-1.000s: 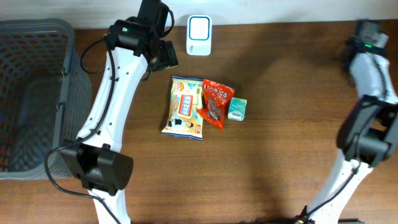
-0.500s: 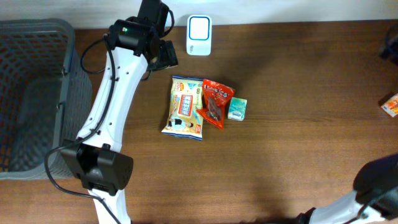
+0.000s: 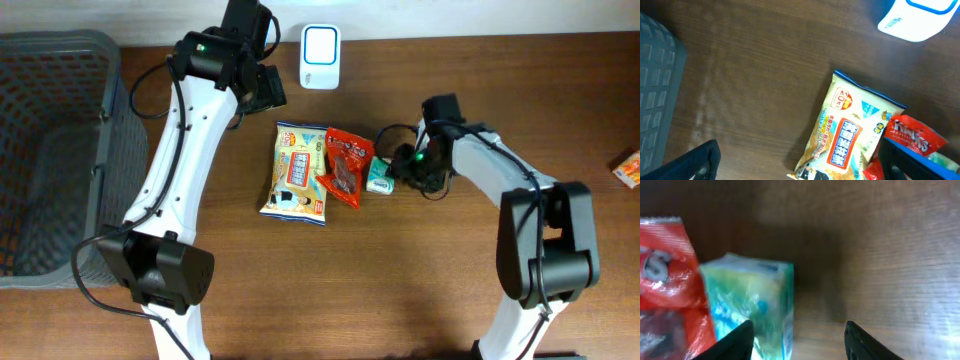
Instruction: Scan the item barcode
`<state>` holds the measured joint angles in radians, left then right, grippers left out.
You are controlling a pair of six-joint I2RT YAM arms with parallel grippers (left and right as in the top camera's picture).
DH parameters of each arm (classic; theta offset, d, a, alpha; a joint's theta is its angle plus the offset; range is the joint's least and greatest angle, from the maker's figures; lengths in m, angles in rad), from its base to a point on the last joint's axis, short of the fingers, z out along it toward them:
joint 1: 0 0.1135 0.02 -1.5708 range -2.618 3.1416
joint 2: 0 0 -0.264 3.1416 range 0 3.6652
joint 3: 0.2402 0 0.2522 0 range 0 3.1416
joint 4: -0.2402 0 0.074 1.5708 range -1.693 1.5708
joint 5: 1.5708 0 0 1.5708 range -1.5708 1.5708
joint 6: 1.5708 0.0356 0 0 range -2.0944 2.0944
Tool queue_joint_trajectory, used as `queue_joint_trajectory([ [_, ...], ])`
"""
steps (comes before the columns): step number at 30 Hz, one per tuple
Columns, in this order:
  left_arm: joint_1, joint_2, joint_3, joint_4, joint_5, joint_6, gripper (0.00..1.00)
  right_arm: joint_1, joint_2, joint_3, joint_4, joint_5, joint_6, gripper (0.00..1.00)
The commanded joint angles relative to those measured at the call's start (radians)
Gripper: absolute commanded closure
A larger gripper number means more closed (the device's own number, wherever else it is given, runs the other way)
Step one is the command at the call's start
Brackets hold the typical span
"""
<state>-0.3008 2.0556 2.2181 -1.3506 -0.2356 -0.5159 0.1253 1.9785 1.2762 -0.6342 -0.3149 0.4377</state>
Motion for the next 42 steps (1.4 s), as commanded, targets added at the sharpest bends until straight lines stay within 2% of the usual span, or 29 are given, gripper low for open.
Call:
queue_joint_trajectory([
  [1, 0.001, -0.014, 0.008, -0.002, 0.004, 0.006, 0.01, 0.006, 0.011, -0.109, 0.155, -0.083, 0.016, 0.43],
  [2, 0.001, -0.014, 0.008, -0.002, 0.004, 0.006, 0.01, 0.006, 0.011, -0.128, 0.19, -0.113, 0.017, 0.43],
  [3, 0.001, -0.014, 0.008, -0.002, 0.003, 0.006, 0.01, 0.006, 0.011, -0.13, 0.192, -0.115, 0.016, 0.5],
  [4, 0.001, -0.014, 0.008, -0.002, 0.004, 0.006, 0.01, 0.006, 0.011, -0.13, 0.183, -0.105, 0.016, 0.7],
  [5, 0.001, -0.014, 0.008, -0.002, 0.003, 0.006, 0.01, 0.006, 0.011, -0.13, 0.167, -0.068, 0.017, 0.85],
  [7, 0.0, -0.014, 0.008, -0.002, 0.003, 0.006, 0.01, 0.006, 0.011, -0.13, 0.147, -0.084, 0.016, 0.96],
  [8, 0.001, -0.014, 0.008, -0.002, 0.004, 0.006, 0.01, -0.003, 0.002, -0.13, 0.14, -0.162, 0.007, 0.96],
  [10, 0.001, -0.014, 0.008, -0.002, 0.004, 0.006, 0.01, -0.103, -0.034, -0.114, 0.143, -0.621, -0.224, 0.96],
  [11, 0.001, -0.014, 0.008, -0.002, 0.004, 0.006, 0.01, -0.136, -0.035, -0.114, 0.126, -0.745, -0.312, 0.96],
  [12, 0.001, -0.014, 0.008, -0.002, 0.003, 0.006, 0.01, -0.182, -0.035, -0.114, 0.045, -0.851, -0.461, 0.96],
  [15, 0.001, -0.014, 0.008, -0.002, 0.004, 0.006, 0.01, -0.245, -0.035, -0.114, -0.27, -0.879, -0.863, 0.96],
  [17, 0.001, -0.014, 0.008, -0.002, 0.003, 0.006, 0.01, -0.245, -0.035, -0.114, -0.353, -0.878, -0.984, 0.96],
  [18, 0.001, -0.014, 0.008, -0.002, 0.004, 0.006, 0.01, -0.245, -0.035, -0.114, -0.344, -0.874, -0.983, 0.96],
  [19, 0.001, -0.014, 0.008, -0.002, 0.004, 0.006, 0.01, -0.245, -0.035, -0.114, -0.307, -0.812, -0.921, 0.96],
  [21, 0.001, -0.014, 0.008, -0.002, 0.003, 0.006, 0.01, -0.245, -0.035, -0.113, -0.167, -0.397, -0.475, 0.92],
  [22, 0.001, -0.014, 0.008, -0.002, 0.004, 0.006, 0.01, -0.245, -0.035, -0.1, -0.143, -0.129, -0.315, 0.89],
  [23, 0.001, -0.014, 0.008, -0.002, 0.004, 0.006, 0.01, -0.245, -0.035, -0.078, -0.157, -0.018, -0.274, 0.79],
  [24, 0.001, -0.014, 0.008, -0.002, 0.004, 0.006, 0.01, -0.245, -0.035, -0.038, -0.2, 0.063, -0.263, 0.65],
  [25, 0.001, -0.014, 0.008, -0.002, 0.003, 0.006, 0.01, -0.245, -0.036, 0.06, -0.306, 0.15, -0.264, 0.57],
  [28, 0.001, -0.014, 0.008, -0.002, 0.004, 0.006, 0.01, -0.213, -0.039, 0.366, -0.602, 0.193, -0.283, 0.56],
  [30, 0.001, -0.014, 0.008, -0.002, 0.003, 0.006, 0.01, -0.106, -0.039, 0.405, -0.69, 0.2, -0.32, 0.57],
  [32, 0.001, -0.014, 0.008, -0.002, 0.003, 0.006, 0.01, 0.008, -0.037, 0.36, -0.676, 0.275, -0.327, 0.58],
  [34, 0.001, -0.014, 0.008, -0.002, 0.004, 0.006, 0.01, 0.135, -0.037, 0.246, -0.571, 0.375, -0.188, 0.67],
  [36, 0.001, -0.014, 0.008, -0.002, 0.004, 0.006, 0.01, 0.204, -0.036, 0.091, -0.393, 0.467, -0.103, 0.69],
  [38, 0.001, -0.014, 0.008, -0.002, 0.004, 0.006, 0.01, 0.228, -0.036, -0.03, -0.261, 0.542, -0.073, 0.69],
  [40, 0.001, -0.014, 0.008, -0.002, 0.003, 0.006, 0.01, 0.228, -0.036, -0.082, -0.206, 0.667, -0.036, 0.69],
  [42, 0.001, -0.014, 0.008, -0.002, 0.004, 0.006, 0.01, 0.228, -0.037, -0.081, -0.2, 0.667, -0.037, 0.69],
])
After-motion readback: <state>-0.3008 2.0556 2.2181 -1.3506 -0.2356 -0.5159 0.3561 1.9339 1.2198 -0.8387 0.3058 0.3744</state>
